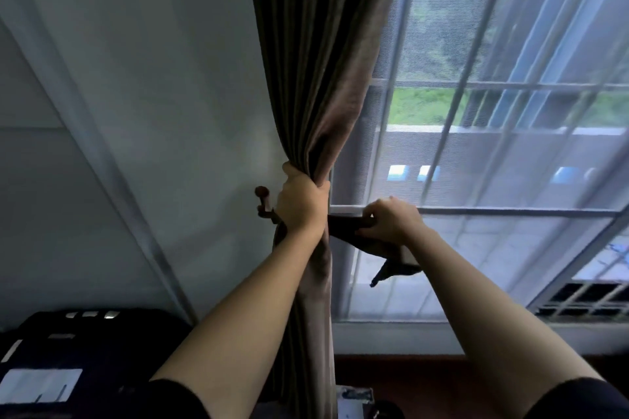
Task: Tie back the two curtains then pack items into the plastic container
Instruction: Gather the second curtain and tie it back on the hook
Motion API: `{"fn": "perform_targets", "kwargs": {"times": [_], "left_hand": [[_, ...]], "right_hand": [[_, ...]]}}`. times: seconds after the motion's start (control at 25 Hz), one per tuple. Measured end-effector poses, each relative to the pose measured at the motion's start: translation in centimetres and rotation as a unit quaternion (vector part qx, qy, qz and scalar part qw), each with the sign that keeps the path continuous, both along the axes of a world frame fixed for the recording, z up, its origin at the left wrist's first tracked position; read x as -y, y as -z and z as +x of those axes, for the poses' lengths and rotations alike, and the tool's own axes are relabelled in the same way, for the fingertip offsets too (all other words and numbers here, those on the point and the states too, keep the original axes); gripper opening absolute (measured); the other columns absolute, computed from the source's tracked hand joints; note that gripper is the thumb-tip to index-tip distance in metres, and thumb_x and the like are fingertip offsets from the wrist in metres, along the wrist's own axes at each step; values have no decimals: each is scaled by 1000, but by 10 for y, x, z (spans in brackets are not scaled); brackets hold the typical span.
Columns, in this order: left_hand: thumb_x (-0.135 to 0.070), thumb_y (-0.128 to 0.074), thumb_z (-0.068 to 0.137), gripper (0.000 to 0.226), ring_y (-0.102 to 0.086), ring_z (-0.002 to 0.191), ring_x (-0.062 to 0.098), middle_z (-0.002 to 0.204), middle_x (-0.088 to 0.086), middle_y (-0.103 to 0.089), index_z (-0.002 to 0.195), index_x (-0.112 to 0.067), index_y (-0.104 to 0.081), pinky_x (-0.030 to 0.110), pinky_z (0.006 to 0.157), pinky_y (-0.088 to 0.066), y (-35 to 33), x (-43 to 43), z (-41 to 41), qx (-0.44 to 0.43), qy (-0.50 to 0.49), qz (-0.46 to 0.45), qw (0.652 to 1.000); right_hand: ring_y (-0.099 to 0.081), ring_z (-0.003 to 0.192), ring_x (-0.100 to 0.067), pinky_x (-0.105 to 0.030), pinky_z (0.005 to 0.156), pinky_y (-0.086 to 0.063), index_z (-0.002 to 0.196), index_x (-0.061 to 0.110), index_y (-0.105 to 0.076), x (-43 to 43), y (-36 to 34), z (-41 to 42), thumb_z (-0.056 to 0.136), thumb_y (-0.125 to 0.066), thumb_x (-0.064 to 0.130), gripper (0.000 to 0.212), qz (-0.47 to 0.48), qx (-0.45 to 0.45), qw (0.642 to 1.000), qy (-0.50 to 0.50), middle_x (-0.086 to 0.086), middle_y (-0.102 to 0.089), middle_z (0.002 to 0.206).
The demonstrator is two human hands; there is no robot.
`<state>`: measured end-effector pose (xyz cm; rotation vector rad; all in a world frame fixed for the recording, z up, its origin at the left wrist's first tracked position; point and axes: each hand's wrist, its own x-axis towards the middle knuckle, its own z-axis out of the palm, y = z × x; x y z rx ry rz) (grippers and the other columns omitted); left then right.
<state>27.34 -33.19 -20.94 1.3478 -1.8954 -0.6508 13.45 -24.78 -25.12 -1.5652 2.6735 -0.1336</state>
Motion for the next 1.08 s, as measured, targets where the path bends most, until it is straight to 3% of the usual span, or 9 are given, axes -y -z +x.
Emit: {"fn": "perform_targets", "kwargs": {"times": [0.2, 0.36, 0.44, 0.56, 0.68, 0.76, 0.88, 1.0, 1.08], "left_hand": [[-39, -71, 70, 63, -62, 99, 37, 109, 14, -64, 117, -8, -44, 40, 80, -50, -5, 4, -22, -56, 42, 112, 991], [-33, -82, 50, 56, -64, 87, 19, 94, -1, -67, 98, -12, -63, 28, 81, -54, -20, 20, -23, -96, 116, 238, 959], [-31, -81, 30, 68, -65, 85, 17, 93, 0, -70, 93, -9, -66, 29, 82, -55, -23, 28, -23, -95, 157, 286, 940], [-32, -73, 21, 75, -68, 86, 21, 94, 5, -72, 94, -11, -69, 36, 83, -57, -13, 36, -27, -96, 180, 285, 937], [-31, -72, 31, 69, -68, 88, 20, 99, 4, -72, 97, -13, -67, 31, 82, -57, -12, 31, -20, -93, 188, 276, 938], [-30, -75, 44, 59, -65, 87, 17, 99, -1, -69, 100, -13, -65, 25, 77, -54, -14, 24, -13, -79, 194, 257, 943], [-30, -76, 64, 38, -61, 85, 15, 91, -4, -62, 98, -18, -63, 21, 72, -48, -7, 17, -11, -59, 182, 195, 962], [-32, -77, 64, 43, -63, 89, 16, 94, -3, -64, 102, -16, -63, 22, 73, -48, -4, 12, -10, -60, 189, 188, 962], [-30, -80, 61, 49, -62, 93, 17, 102, 0, -66, 105, -15, -63, 23, 76, -49, -6, 16, -11, -66, 197, 222, 953]], "right_hand": [[-59, 99, -29, -28, 64, -38, 101, 31, -65, -18, -7, 30, 71, -66, 42, 32, -31, 31, 999, -8, -5, -67, 101], [-61, 92, -33, -33, 63, -43, 93, 15, -66, -19, 10, 66, 70, -67, 29, 27, -131, 125, 983, 27, -10, -68, 92], [-60, 90, -29, -29, 63, -38, 94, 14, -67, -17, 23, 83, 70, -66, 21, 25, -196, 182, 960, 78, -10, -67, 92], [-53, 88, -12, -22, 74, -39, 102, 16, -67, -10, 38, 105, 78, -64, 25, 26, -296, 329, 888, 121, 0, -55, 101], [-51, 65, -10, -17, 49, -40, 85, 18, -64, -4, 47, 112, 84, -48, 15, 16, -360, 534, 754, 125, -2, -54, 92], [-59, 76, -13, -19, 55, -45, 94, 19, -61, -3, 57, 110, 76, -54, 19, 19, -379, 543, 732, 162, 3, -60, 99], [-56, 111, -22, -31, 88, -49, 125, 19, -46, 3, 61, 109, 60, -67, 35, 70, -376, 526, 739, 190, 4, -51, 120], [-45, 117, -23, -43, 101, -40, 116, 14, -47, 17, 53, 115, 56, -68, 46, 71, -322, 442, 810, 211, -4, -44, 120], [-37, 121, -29, -49, 104, -33, 106, 17, -41, 27, 47, 122, 60, -69, 48, 63, -292, 409, 821, 272, -6, -46, 121]]}}
